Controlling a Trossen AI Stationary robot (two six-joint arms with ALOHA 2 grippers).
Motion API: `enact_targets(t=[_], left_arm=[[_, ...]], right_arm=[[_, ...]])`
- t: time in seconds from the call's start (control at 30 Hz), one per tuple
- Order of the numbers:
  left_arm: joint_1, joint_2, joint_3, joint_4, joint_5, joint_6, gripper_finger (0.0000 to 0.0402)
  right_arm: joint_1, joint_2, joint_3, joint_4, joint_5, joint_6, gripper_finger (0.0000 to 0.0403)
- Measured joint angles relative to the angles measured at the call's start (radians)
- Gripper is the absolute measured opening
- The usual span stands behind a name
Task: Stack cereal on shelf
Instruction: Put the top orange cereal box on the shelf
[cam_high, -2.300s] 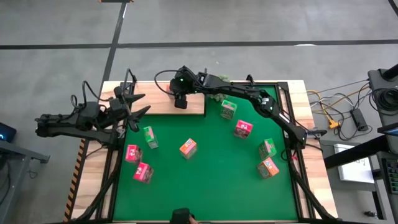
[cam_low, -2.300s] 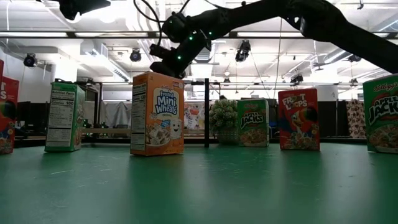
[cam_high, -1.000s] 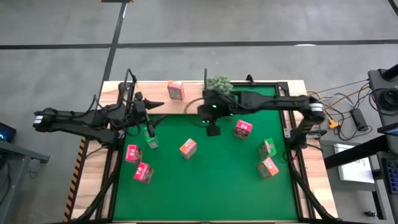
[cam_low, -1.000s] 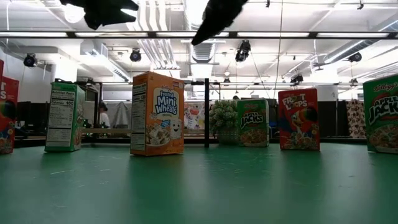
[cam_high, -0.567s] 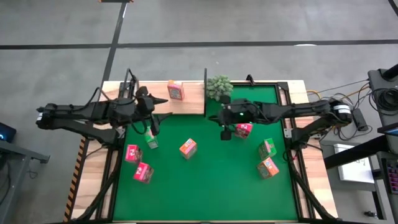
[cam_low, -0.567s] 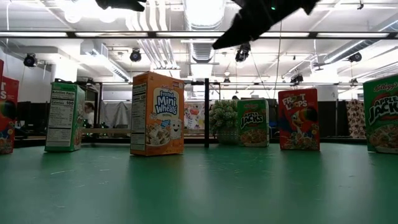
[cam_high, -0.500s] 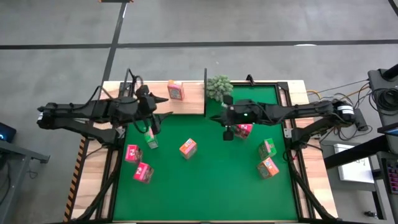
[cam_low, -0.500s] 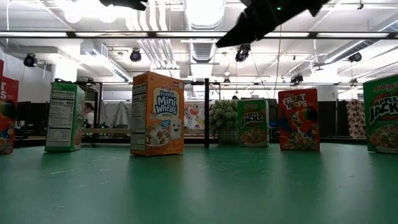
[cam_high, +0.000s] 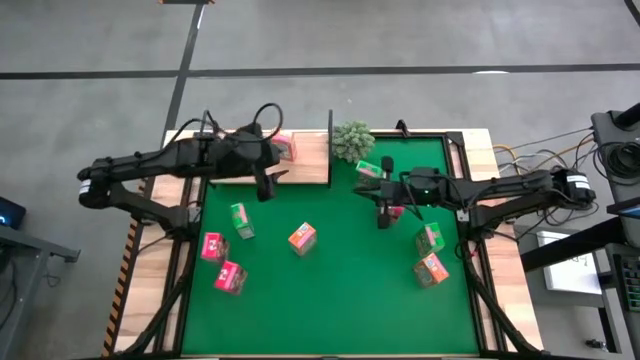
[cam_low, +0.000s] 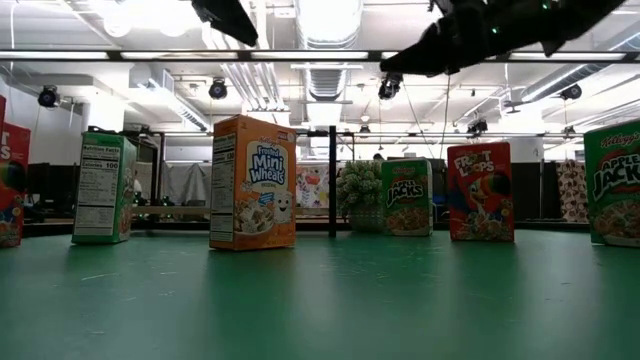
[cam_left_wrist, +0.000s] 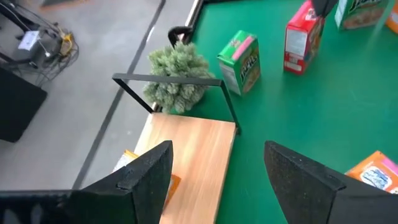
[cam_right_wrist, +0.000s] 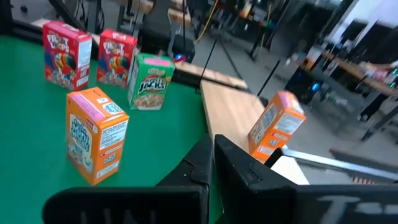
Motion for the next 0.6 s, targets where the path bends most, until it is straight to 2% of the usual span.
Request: enact_targets(t=[0.17, 0.47, 0.6], left_arm=[[0.010, 0.065, 0.054, -0.034, 0.003, 0.024, 0.0236], [0.010, 0.144, 0.123, -0.151, 0.003, 0.041, 0.0236], [0.008, 0.146, 0.123, -0.185, 0.046, 0.042, 0.0236]], right_arm=[[-0.003, -0.051, -0.080, 0.099, 0.000, -0.044, 0.0009], [-0.028, -0.169, -0.114, 0.110, -0.001, -0.017, 0.0009], [-0.022, -0.208, -0.115, 0.093, -0.069, -0.010, 0.0009]])
